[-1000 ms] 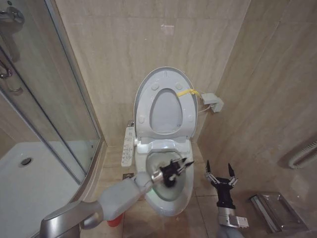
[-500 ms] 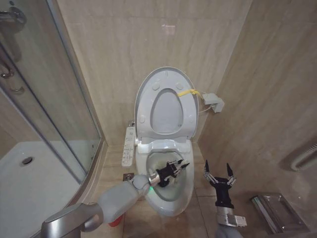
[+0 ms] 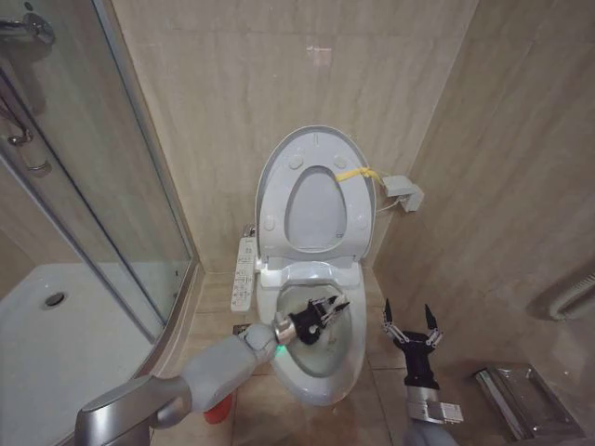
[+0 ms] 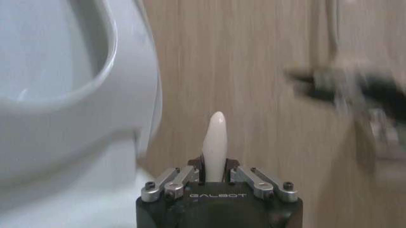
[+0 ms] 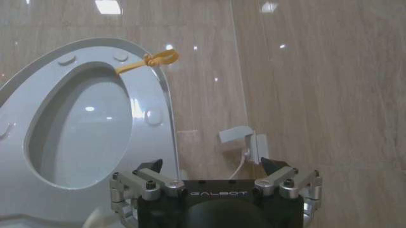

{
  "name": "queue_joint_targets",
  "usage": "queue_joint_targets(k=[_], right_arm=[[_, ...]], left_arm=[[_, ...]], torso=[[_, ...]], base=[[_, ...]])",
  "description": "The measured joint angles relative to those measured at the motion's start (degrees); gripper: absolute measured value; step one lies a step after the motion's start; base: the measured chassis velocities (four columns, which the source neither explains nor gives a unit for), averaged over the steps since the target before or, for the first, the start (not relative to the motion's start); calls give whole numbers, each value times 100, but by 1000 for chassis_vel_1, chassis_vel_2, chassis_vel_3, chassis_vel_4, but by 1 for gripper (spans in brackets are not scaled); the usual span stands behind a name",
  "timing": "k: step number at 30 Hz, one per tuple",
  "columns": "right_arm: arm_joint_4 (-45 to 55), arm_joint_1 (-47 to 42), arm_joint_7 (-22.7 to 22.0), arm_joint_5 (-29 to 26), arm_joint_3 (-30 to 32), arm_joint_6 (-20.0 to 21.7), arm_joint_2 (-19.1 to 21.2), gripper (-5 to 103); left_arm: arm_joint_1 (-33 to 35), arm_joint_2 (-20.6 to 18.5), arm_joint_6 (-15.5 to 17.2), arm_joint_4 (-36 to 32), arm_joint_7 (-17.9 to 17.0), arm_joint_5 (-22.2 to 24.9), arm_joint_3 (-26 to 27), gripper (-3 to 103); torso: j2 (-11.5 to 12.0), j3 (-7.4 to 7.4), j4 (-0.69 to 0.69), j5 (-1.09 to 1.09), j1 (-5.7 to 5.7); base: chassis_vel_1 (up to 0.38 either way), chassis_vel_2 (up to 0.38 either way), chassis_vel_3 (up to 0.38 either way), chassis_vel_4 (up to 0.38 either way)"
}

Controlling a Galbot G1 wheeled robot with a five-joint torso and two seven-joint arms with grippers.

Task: Open the toilet lid, clean the toilet bowl with a toilet brush, close the toilet lid, and flush.

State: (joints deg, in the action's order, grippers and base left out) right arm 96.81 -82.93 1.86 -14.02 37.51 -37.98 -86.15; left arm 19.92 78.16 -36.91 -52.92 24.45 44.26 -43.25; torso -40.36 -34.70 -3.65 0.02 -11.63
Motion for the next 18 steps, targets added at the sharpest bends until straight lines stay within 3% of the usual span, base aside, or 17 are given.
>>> queue_joint_targets(k=[2,3,5,6,11,14,16,18], right_arm=[[1,-6,0,7,2,0,-13,100],[1,-6,0,7,2,0,-13,100],[16,-27,2,22,-10,0,-17,100],[31,-38,1,23,-10,0,-14,100],[63,-55,4,20,4,0,34,100],[67,-53,1,-4,70,2,40,100],[77,-52,1,-6,73,5,32,100],[88,-43,0,-7,47,19,14,100]], left_arm=[[-46,132,-1,-119,-17,-37,122,22],[-46,132,-1,-119,-17,-37,122,22],[37,76,-24,197,-16,-126,-22,21],[111,19,-48,370,-14,-143,-122,21],[169,-53,-41,209,-39,-96,-153,21],[40,106,64,-381,-129,104,-31,21],[34,122,70,-410,-130,143,-58,21],[155,53,77,-65,-148,222,-203,21]], torso=[[-1,2,-12,-5,1],[-1,2,-12,-5,1],[-1,1,-9,0,0],[0,0,0,-1,0],[0,1,7,0,1],[-1,2,-8,-3,1],[-2,2,-14,-5,1],[-1,1,-8,-1,0]], base=[[0,0,0,0],[0,0,0,0],[-18,-30,-4,8],[0,0,0,0],[0,0,0,0],[0,0,0,0],[0,0,0,0],[-39,-67,-13,-15]])
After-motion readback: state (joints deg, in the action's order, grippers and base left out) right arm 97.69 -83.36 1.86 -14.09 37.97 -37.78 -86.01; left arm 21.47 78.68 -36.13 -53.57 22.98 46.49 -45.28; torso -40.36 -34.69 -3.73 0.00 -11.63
